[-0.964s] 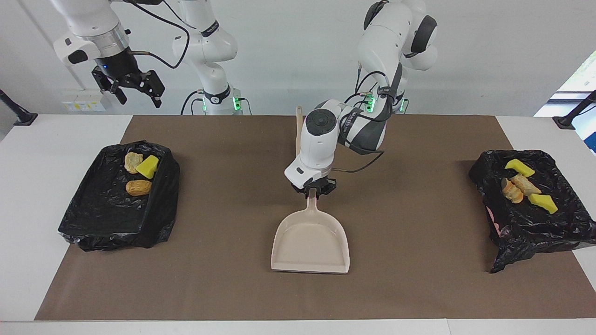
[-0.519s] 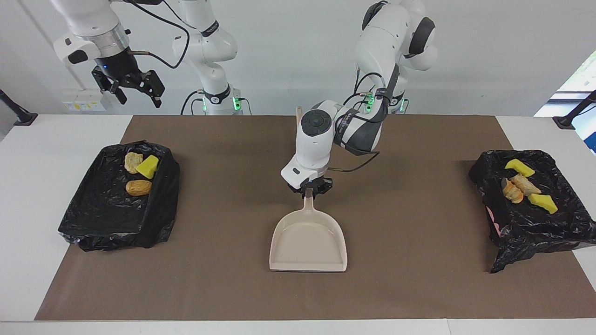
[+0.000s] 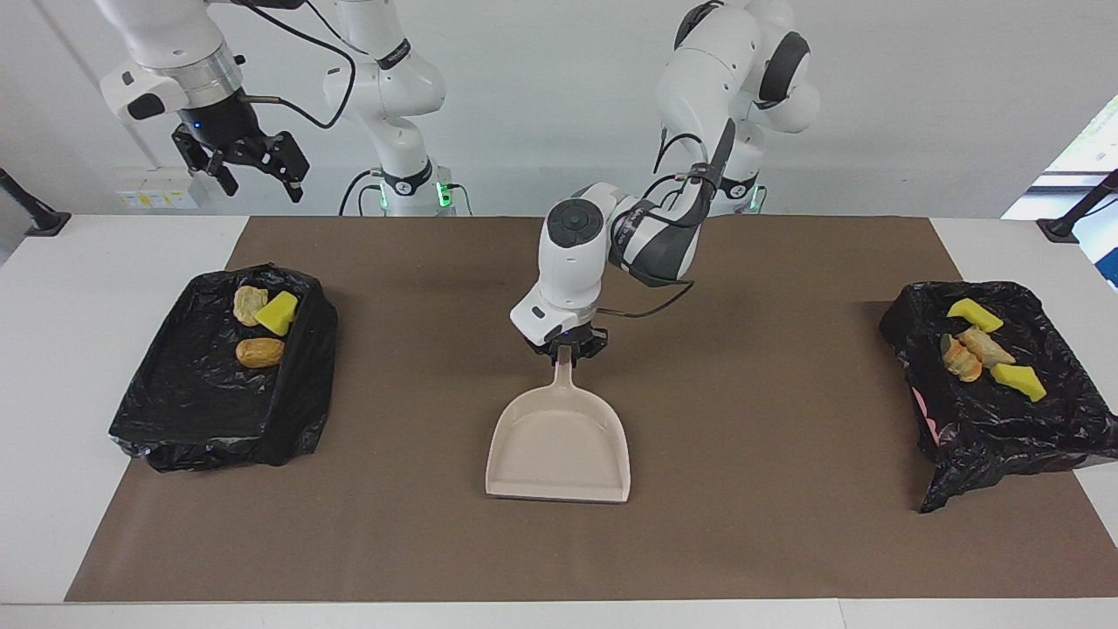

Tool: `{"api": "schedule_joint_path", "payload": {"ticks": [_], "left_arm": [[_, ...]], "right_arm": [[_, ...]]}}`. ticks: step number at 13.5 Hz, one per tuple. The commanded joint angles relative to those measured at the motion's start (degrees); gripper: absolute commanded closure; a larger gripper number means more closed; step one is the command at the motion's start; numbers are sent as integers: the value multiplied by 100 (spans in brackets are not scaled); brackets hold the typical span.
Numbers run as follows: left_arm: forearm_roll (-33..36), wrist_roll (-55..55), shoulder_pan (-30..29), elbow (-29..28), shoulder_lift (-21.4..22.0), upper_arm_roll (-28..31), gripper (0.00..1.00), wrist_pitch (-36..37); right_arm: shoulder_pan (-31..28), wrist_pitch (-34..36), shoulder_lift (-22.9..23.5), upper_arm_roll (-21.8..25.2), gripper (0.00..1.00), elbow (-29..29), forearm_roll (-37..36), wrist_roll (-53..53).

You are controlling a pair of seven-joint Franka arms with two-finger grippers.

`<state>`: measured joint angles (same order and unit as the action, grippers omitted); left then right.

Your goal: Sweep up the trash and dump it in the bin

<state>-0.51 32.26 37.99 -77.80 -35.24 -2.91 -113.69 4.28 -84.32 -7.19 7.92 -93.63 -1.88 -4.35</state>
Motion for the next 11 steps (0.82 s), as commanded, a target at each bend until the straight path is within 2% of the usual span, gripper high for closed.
{"api": "schedule_joint_path", "payload": {"ticks": [1, 2, 4, 6, 7, 8, 11], "left_arm": [[-134, 17, 68, -34, 9, 115, 62, -110], [-134, 17, 59, -43, 9, 115, 62, -110], [-117, 25, 51, -34, 26, 115, 53, -40], [-81, -1, -19, -34, 105, 142, 29, 13], [-73, -1, -28, -121, 306, 168, 3, 74], [-55, -44, -89, -383, 603, 194, 0, 66], [-55, -414, -529, -1297, 1597, 203, 0, 127]], "right_arm": [[-15, -6, -55, -10, 0, -6, 13, 119], [-15, -6, -55, -10, 0, 2, 13, 119], [-15, -6, -55, -10, 0, -6, 21, 119], [-15, -6, -55, -10, 0, -6, 13, 119], [-15, -6, -55, -10, 0, -6, 13, 119], [-15, -6, -55, -10, 0, -6, 13, 119], [-15, -6, -55, -10, 0, -6, 13, 119]]}}
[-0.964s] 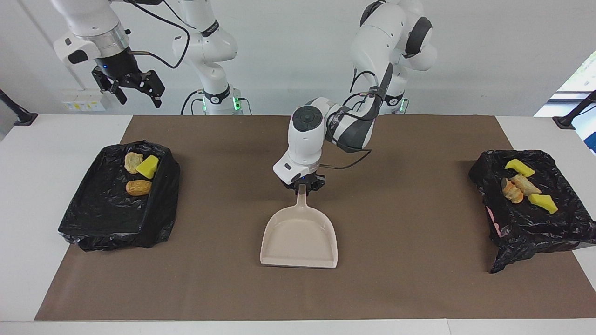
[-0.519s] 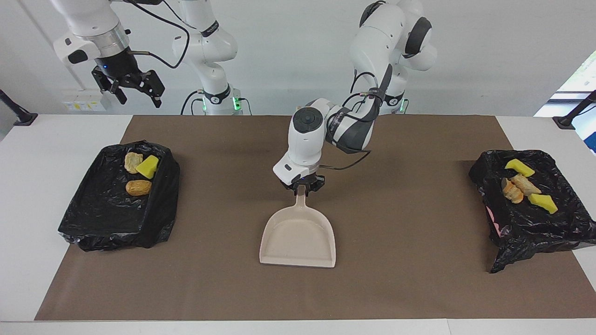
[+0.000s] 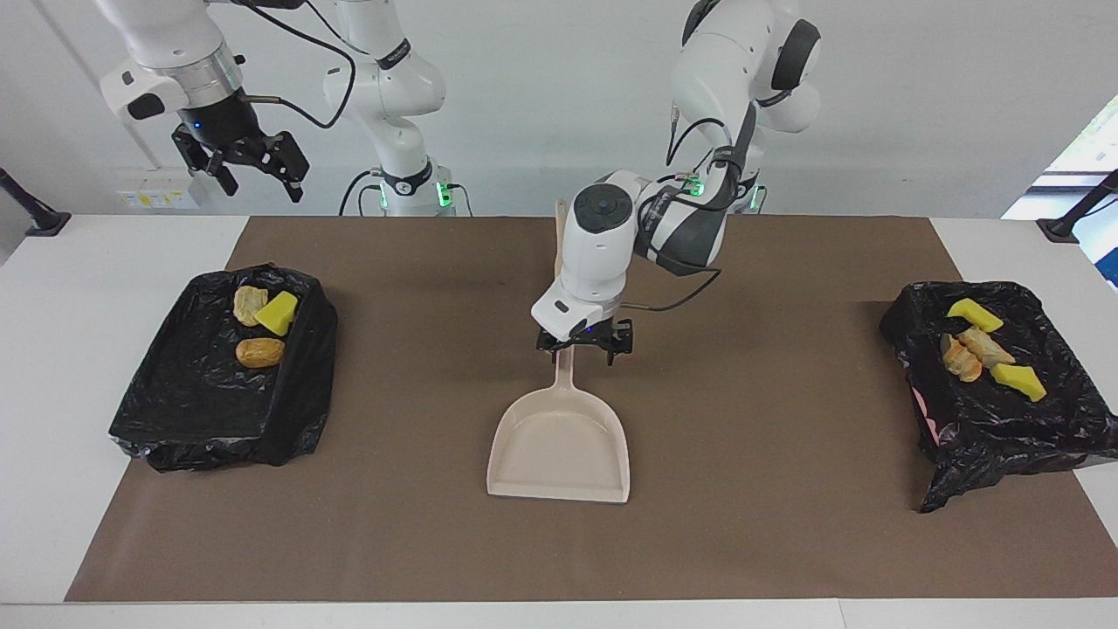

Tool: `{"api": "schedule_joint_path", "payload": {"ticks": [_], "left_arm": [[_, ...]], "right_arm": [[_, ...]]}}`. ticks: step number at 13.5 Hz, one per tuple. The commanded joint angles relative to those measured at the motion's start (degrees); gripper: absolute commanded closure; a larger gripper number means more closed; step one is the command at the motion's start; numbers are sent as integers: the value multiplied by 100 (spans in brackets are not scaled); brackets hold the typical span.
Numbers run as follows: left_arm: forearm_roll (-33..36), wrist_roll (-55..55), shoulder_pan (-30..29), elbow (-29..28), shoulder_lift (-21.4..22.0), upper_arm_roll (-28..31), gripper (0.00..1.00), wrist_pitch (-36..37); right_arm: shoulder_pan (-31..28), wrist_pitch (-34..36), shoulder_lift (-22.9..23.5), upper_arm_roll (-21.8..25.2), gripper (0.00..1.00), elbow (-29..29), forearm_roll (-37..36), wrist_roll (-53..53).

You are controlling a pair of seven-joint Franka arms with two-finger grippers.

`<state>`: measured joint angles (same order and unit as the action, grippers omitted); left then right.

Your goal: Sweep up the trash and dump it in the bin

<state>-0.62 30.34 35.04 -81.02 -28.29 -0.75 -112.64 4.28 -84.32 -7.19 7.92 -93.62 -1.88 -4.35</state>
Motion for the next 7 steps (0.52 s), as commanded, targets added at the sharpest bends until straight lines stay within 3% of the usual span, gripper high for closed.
{"api": "schedule_joint_path", "payload": {"ticks": [1, 4, 7], "left_arm": [[-34, -378, -478, -1203, 1244, -5, 0, 144], [-43, -1721, -1182, -1557, 2194, -5, 0, 784], [-43, -2276, -1587, -1400, 2722, 13, 0, 1418]], "right_arm": [[-15, -6, -55, -10, 0, -8, 13, 119], [-15, -6, -55, -10, 0, -8, 13, 119], [-15, -6, -55, -10, 0, -8, 13, 119]]}}
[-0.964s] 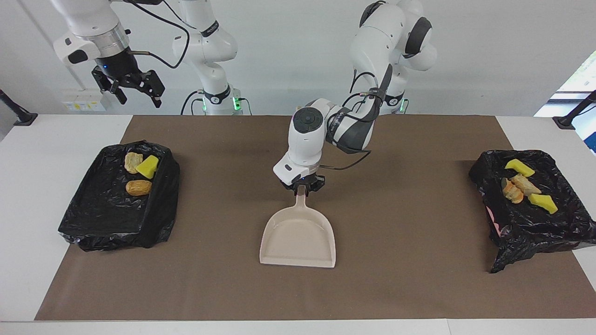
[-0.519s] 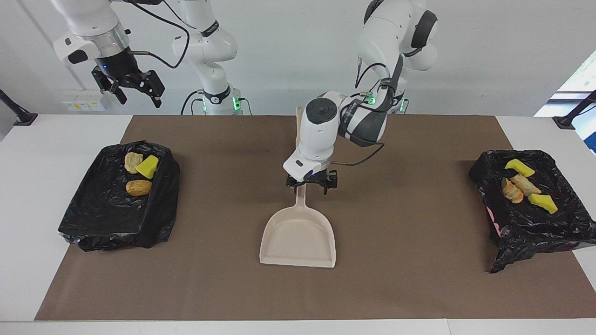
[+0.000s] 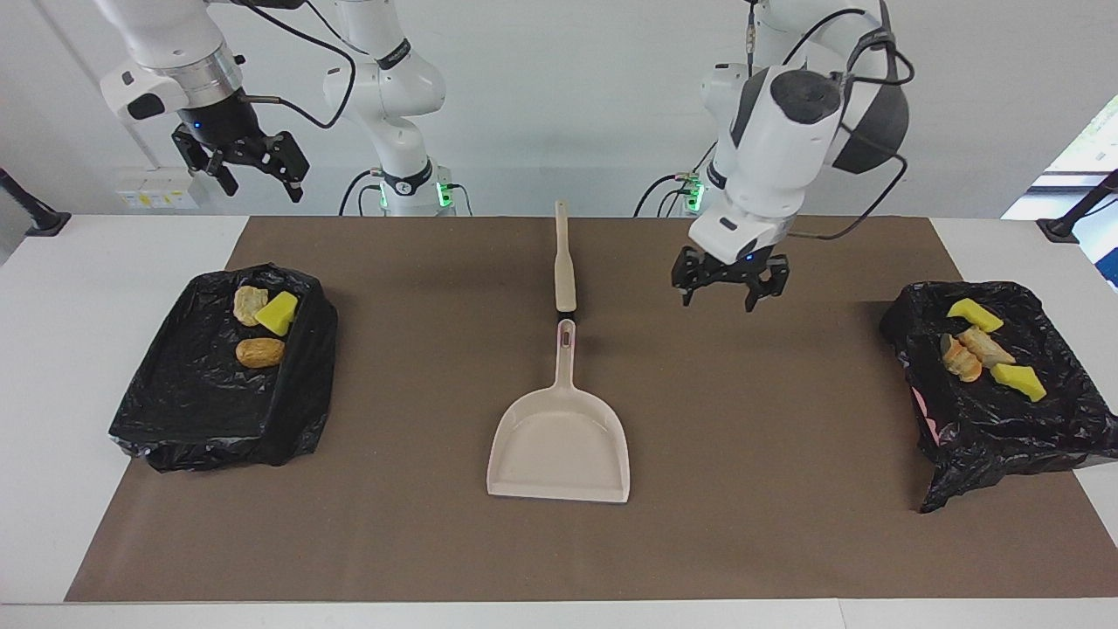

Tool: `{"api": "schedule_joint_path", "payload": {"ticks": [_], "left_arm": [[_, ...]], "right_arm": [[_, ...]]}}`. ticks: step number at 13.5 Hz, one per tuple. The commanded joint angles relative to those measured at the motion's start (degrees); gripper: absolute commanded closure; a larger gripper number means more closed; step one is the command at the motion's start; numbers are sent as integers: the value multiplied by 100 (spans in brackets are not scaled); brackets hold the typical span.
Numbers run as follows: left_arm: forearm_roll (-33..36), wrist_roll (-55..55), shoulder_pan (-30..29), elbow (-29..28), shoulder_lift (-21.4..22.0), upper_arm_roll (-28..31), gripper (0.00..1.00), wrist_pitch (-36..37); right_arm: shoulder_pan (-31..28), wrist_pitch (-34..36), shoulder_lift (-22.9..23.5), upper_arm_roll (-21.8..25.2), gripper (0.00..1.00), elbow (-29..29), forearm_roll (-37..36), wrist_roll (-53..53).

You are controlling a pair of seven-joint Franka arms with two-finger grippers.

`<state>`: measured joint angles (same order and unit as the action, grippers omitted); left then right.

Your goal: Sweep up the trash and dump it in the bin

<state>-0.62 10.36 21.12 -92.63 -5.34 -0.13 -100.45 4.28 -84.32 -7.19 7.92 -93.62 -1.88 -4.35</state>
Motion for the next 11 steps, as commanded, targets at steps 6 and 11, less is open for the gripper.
{"api": "schedule_joint_path", "payload": {"ticks": [6, 11], "left_arm": [[-53, -1536, -1241, 867, 649, 4, 0, 2123], [-193, -1810, -1471, 1054, 657, 48, 0, 2162]], "right_arm": [[-15, -6, -55, -10, 0, -8, 13, 119], [-15, -6, -55, -10, 0, -8, 13, 119]]}}
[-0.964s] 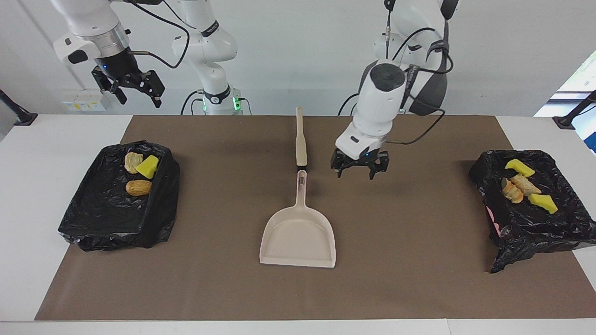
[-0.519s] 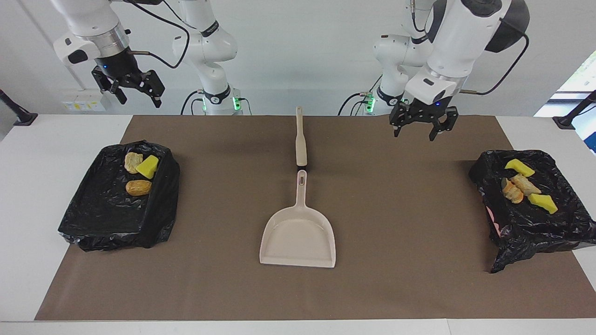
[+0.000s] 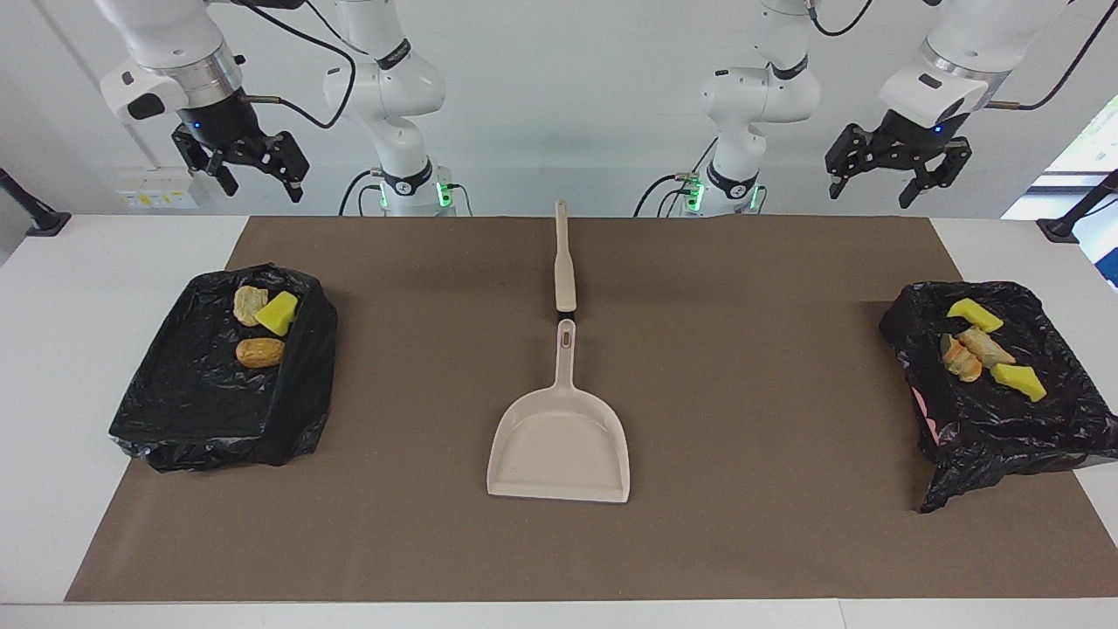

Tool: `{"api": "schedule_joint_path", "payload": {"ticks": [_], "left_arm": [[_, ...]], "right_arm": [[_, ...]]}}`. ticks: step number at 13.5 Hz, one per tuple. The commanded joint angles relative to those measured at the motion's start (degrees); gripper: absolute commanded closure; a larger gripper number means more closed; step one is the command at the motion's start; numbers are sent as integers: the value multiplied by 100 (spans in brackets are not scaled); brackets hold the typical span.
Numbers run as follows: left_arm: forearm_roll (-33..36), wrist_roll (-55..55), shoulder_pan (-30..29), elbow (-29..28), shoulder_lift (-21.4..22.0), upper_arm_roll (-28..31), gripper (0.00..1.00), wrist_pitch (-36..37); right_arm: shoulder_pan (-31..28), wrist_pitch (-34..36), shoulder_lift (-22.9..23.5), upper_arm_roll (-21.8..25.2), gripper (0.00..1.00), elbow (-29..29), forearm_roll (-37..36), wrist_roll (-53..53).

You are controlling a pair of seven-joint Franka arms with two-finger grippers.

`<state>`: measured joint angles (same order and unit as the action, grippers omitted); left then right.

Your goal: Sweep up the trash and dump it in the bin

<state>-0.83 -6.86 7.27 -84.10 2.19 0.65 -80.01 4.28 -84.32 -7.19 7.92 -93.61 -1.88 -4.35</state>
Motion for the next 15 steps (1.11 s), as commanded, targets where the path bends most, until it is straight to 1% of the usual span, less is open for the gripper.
{"api": "schedule_joint_path", "payload": {"ticks": [1, 3, 6, 8, 15], "left_arm": [[-224, -79, -112, 201, -70, -4, 0, 100], [-216, -26, -129, 166, -52, -4, 0, 100], [-207, -70, -130, -26, 123, 40, 0, 100], [-207, -88, -261, -45, 124, 49, 0, 100], [-172, -88, -279, -10, 115, 40, 0, 117]], "right_arm": [[-15, -6, -55, -10, 0, 0, 13, 119], [-15, -6, -55, -10, 0, -8, 13, 119], [-15, -6, -55, -10, 0, -8, 13, 119], [-15, -6, -55, -10, 0, -8, 13, 119], [-15, -6, -55, -10, 0, -8, 13, 119]]}}
